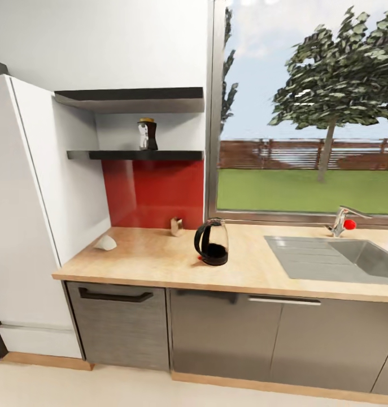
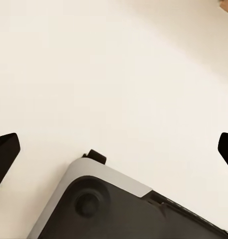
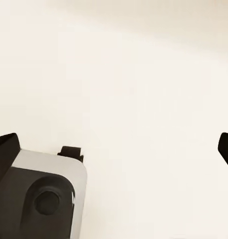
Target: Set up a coffee station on the kitchen countertop: keep the coffee maker on the countertop, move the bottle of coffee from the kitchen shelf to the counter next to the coffee maker, place a paper coffee filter on top of the coffee maker, put the saucer next to the coffee maker with the coffee cup on the saucer, and place the electric kettle next to the coffee maker.
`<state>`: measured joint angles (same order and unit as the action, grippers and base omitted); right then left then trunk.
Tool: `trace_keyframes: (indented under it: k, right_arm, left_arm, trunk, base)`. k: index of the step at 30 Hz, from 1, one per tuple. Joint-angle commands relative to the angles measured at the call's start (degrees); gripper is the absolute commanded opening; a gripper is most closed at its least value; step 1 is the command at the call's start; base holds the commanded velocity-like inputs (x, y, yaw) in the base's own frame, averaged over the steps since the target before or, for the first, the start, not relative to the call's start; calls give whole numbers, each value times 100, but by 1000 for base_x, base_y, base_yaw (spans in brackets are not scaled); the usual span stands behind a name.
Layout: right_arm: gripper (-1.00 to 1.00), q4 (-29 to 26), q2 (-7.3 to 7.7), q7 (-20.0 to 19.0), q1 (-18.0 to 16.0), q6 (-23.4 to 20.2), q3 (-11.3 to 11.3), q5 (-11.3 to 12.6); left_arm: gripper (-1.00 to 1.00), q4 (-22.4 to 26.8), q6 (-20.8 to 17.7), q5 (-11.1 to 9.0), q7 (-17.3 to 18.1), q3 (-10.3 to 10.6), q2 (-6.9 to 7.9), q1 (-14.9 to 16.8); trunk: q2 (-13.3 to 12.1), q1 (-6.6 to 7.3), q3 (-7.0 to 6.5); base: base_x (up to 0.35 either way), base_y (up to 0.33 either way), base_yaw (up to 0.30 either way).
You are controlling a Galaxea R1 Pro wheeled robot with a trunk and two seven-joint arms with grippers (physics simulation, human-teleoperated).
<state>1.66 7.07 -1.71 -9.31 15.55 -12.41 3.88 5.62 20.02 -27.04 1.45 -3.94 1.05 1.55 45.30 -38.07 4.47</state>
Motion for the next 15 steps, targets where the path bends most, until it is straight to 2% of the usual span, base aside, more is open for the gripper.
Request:
trace_keyframes:
  k: [1, 4, 15]
  right_arm:
    - [100, 18, -5, -19, -10, 36, -32, 65]
    - [100, 19, -2, -21, -10, 42, -28, 133]
    - [100, 19, -3, -22, -10, 45, -33, 157]
  left_arm:
    - [100, -2, 10, 18, 15, -40, -1, 3]
    - [100, -4, 10, 15, 14, -39, 0, 3]
    - [100, -5, 10, 22, 14, -35, -6, 3]
  trunk:
    - [8, -2, 3]
    - [8, -2, -16]
    - [8, -2, -87]
  base:
    - [0, 342, -226]
    - [0, 342, -232]
    - [0, 342, -221]
